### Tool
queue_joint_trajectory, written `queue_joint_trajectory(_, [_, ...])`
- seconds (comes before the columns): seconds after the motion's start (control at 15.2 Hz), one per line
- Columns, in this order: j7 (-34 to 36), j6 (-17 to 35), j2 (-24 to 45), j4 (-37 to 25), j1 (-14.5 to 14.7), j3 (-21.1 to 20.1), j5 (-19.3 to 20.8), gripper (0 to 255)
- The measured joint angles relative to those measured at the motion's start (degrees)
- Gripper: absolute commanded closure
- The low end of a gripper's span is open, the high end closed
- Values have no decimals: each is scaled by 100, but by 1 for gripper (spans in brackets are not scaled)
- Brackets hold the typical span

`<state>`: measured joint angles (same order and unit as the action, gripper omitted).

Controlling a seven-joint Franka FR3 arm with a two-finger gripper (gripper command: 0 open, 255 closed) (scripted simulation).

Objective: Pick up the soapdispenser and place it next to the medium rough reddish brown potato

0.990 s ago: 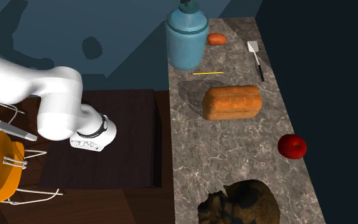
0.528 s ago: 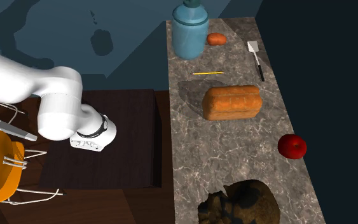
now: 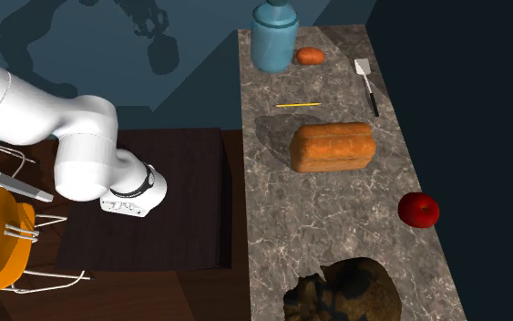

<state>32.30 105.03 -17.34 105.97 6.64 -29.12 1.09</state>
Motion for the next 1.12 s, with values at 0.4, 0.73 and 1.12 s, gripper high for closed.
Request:
queue_joint_trajectory(0.4, [926, 290, 1012, -490, 71, -687, 626, 255])
queue_joint_trajectory(0.73, [1841, 416, 2136, -1072, 368, -1130, 1506, 255])
queue_joint_trajectory(1.12, [2686, 214, 3533, -2127, 1128, -1207, 2567, 255])
